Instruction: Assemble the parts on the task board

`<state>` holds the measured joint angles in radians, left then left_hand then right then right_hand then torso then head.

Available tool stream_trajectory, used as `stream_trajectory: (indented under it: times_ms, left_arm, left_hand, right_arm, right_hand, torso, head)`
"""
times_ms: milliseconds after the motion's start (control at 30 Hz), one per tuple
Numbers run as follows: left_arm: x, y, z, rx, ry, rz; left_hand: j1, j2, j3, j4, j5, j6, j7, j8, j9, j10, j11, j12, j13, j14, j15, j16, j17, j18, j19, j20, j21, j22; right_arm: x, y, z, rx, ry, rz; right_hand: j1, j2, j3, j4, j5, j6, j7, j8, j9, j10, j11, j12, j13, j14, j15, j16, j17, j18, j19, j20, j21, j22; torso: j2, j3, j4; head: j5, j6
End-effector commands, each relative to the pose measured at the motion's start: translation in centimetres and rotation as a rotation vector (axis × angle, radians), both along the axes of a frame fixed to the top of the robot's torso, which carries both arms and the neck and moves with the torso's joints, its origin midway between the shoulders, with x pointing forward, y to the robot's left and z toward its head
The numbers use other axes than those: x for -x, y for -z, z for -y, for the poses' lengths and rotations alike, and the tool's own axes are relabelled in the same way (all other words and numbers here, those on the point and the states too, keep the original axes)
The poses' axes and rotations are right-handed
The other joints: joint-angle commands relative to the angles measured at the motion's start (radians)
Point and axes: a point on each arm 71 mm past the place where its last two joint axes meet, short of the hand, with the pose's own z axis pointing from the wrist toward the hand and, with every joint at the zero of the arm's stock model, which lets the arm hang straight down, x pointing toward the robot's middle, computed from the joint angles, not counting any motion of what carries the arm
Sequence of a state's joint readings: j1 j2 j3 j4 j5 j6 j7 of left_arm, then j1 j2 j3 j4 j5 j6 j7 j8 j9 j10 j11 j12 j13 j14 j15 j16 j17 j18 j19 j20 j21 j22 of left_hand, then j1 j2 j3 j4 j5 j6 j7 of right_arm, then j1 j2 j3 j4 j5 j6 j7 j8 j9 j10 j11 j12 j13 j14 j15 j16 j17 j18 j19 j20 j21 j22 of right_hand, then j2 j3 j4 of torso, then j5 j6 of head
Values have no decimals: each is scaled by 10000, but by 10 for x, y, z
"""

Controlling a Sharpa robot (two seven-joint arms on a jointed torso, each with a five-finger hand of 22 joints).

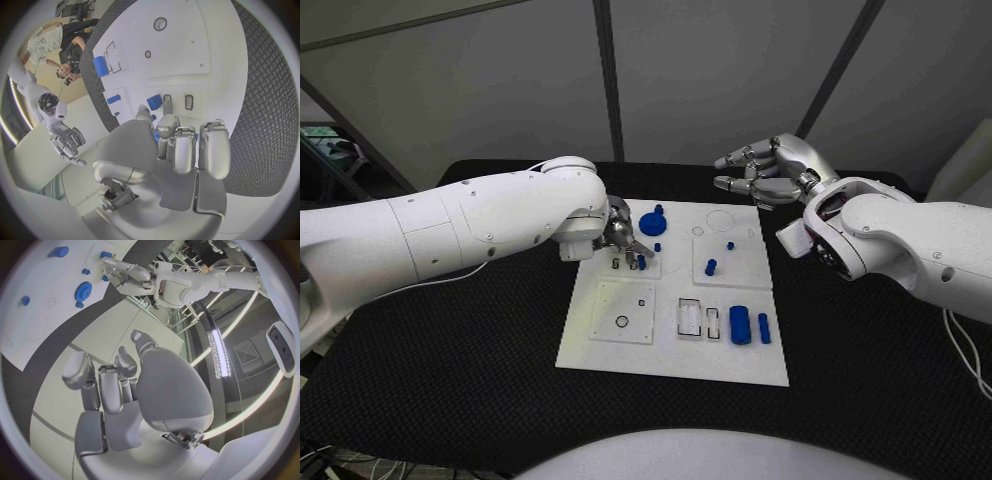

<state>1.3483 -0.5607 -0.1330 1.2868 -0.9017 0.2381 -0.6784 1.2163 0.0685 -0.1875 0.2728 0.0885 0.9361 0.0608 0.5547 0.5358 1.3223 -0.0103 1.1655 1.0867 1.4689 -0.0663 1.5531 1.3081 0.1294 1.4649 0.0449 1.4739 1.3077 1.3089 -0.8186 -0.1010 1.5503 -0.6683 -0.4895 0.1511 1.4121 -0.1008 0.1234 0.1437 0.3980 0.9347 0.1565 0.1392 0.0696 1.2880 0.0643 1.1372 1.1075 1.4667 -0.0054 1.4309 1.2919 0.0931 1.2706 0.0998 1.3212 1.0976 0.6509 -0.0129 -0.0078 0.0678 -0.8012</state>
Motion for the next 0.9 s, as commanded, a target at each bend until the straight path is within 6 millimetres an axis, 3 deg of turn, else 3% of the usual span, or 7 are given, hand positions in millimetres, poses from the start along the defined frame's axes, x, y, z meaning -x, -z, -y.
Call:
stream_trajectory:
  times_ms: [33,333,633,900]
  left_arm:
    - [1,0,1,-193,110,-84]
    - [1,0,4,-113,102,2]
    - [1,-1,6,93,39,201]
    - [2,-1,7,405,-16,149]
  left_hand:
    - [100,17,5,-62,26,-87,1,67,8,79,-7,32,12,974,-42,63,2480,-936,329,-59,32,1000]
    - [235,67,42,-136,34,-119,-5,121,111,93,-13,65,46,976,-47,68,2486,-932,321,-64,23,991]
    - [475,277,222,-257,46,-178,-15,186,265,105,-24,96,78,979,-57,76,2497,-929,313,-73,11,986]
    - [1358,606,934,-793,102,-323,-110,189,435,65,-110,57,57,975,-125,69,2488,-920,297,-121,-16,971]
  right_arm:
    - [0,-2,-1,-44,-7,16]
    - [0,-1,-1,-58,-6,-17]
    - [-1,-1,-2,-69,-11,-85]
    - [-2,0,-2,-51,-37,-178]
  right_hand:
    - [-46,-14,34,2,69,0,-22,23,-13,-75,-8,-27,-10,396,-49,-40,4,70,-76,9,-24,2]
    - [-46,-14,34,2,69,0,-22,23,-13,-75,-8,-27,-10,396,-49,-40,4,70,-76,9,-24,2]
    - [-63,-10,41,10,84,-3,-22,21,-13,-64,-8,-24,-11,404,-50,-36,20,70,-69,8,-29,1]
    - [-63,-10,41,10,84,-3,-22,21,-13,-64,-8,-24,-11,404,-50,-36,20,70,-69,8,-29,1]
  torso:
    - [4,1,1]
    - [-5,2,5]
    - [-7,-1,0]
    - [-5,-1,3]
  head:
    - [-8,-8]
    - [-17,-30]
    - [-14,-37]
    - [-9,-53]
